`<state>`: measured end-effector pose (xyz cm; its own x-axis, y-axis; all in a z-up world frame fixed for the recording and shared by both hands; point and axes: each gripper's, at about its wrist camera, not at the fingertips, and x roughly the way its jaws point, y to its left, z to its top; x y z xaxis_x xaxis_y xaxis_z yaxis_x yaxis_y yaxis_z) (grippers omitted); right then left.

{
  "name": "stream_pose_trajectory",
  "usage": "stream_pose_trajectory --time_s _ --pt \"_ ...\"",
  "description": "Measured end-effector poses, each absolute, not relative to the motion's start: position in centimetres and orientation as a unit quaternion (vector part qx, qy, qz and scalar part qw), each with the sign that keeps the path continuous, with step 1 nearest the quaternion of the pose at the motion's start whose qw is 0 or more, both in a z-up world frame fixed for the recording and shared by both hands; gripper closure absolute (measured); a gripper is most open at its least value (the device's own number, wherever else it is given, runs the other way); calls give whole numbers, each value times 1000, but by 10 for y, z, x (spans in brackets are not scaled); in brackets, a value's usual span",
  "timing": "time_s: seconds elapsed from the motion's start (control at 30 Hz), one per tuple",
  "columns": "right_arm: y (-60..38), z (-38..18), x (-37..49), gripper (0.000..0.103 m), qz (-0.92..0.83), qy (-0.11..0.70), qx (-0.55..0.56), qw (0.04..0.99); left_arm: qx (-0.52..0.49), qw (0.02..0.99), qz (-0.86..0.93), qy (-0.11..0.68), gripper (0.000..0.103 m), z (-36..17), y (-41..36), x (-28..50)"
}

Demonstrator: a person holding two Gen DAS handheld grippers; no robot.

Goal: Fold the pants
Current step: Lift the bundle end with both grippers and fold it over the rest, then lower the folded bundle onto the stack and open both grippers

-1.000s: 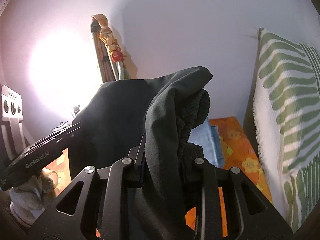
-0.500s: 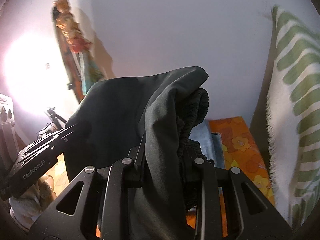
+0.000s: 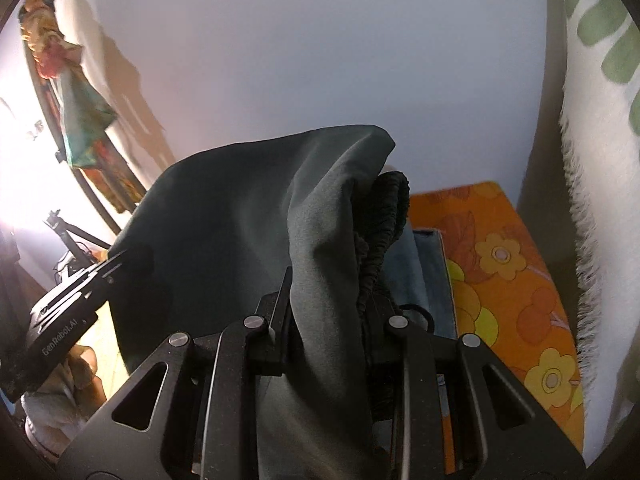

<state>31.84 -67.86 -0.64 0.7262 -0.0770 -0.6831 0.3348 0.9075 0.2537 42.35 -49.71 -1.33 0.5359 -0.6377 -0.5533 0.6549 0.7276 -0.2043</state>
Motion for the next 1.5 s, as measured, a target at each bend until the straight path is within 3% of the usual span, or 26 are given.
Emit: stream_pose_trajectory --time_s 0.23,0.3,0.43,0.93,1.5 --pt "-689 -22 332 70 -120 369 169 906 27 882 -341 325 91 -23 -505 434" --pt "-692 -22 334 60 -134 375 159 903 30 882 -336 329 88 -19 -505 433" --pt "-695 -16 327 49 -169 370 143 902 42 884 -331 327 87 -11 -503 427" --pt "-672 34 262 46 -203 338 143 908 42 883 -342 320 68 30 -460 374" --pt "-606 90 148 36 -208 289 146 923 33 876 -367 310 65 68 -391 281"
